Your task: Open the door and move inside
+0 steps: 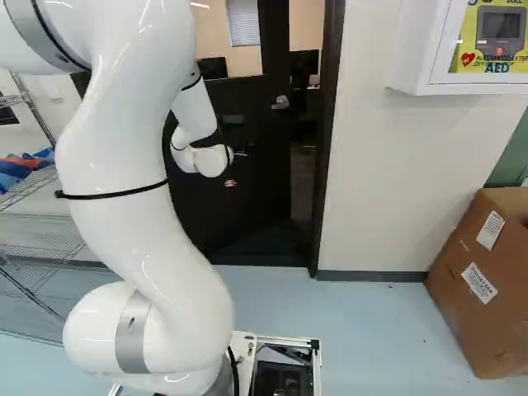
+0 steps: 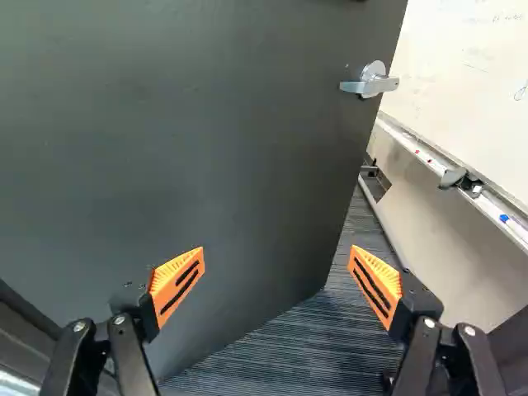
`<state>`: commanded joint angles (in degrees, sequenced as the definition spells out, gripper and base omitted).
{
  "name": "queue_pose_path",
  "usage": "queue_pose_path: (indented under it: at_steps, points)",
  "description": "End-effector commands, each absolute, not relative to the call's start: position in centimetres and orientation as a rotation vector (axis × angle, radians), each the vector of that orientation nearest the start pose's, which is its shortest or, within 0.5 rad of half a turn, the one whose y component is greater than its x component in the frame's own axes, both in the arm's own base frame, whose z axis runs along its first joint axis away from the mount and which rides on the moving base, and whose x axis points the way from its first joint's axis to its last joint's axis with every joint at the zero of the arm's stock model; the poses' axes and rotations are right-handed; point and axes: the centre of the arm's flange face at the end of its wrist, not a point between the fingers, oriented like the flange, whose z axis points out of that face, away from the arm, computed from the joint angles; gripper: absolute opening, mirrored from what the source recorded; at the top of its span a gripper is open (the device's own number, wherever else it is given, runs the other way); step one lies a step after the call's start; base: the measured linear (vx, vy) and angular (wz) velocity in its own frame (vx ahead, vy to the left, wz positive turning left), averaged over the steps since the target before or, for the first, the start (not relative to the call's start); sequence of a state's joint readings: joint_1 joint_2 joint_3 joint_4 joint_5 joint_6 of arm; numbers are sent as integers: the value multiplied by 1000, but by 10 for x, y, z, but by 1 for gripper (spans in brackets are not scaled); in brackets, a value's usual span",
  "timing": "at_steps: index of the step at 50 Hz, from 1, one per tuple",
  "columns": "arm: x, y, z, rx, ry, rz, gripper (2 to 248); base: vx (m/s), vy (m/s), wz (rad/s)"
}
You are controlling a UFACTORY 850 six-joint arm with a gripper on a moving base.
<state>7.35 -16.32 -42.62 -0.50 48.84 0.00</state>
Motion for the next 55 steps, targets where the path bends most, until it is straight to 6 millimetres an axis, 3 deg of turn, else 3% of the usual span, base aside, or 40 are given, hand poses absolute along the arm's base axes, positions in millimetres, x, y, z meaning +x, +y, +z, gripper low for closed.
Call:
queue_pose_path:
  at_steps: [19, 55]
  points:
    - [477, 53, 402, -2438, -211, -1850, 247, 0, 0, 0]
    - [412, 16, 404, -2490, -127, -1861, 247, 0, 0, 0]
